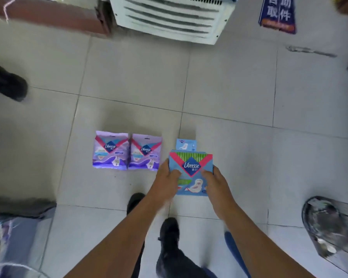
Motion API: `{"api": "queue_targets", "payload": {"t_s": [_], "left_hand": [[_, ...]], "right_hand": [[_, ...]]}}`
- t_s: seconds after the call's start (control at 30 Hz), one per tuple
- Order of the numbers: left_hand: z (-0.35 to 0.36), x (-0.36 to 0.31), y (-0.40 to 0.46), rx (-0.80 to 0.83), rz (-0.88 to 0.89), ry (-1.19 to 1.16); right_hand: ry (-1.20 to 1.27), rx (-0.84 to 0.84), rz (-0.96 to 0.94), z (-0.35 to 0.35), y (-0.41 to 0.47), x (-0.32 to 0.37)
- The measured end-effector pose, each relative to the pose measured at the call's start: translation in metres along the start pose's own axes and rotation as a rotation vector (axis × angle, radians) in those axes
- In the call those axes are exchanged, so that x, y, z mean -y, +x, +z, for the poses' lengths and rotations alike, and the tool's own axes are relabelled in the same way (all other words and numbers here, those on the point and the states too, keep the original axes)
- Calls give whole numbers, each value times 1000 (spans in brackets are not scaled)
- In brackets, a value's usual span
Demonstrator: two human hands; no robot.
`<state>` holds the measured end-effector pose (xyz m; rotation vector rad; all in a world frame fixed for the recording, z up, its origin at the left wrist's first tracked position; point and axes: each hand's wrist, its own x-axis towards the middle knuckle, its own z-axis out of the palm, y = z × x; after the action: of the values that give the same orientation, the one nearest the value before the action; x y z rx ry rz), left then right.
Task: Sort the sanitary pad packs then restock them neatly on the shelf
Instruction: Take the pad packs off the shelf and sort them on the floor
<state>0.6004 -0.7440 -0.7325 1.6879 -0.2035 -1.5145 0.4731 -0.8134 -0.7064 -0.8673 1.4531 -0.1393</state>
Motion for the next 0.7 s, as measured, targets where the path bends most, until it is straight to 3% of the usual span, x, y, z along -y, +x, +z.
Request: {"api": "queue_targets", "payload": {"t_s": [0.2, 0.47, 0.7], "left_hand": [[19, 44, 101, 22, -60, 154], [43, 128, 278, -138, -92, 251], [40, 179, 332, -79, -93, 358]], "right_hand": [[-104, -21, 41, -20, 108, -39], [-334, -54, -27, -27, 314, -100], [-418, -14, 32, -20, 377, -144]]}}
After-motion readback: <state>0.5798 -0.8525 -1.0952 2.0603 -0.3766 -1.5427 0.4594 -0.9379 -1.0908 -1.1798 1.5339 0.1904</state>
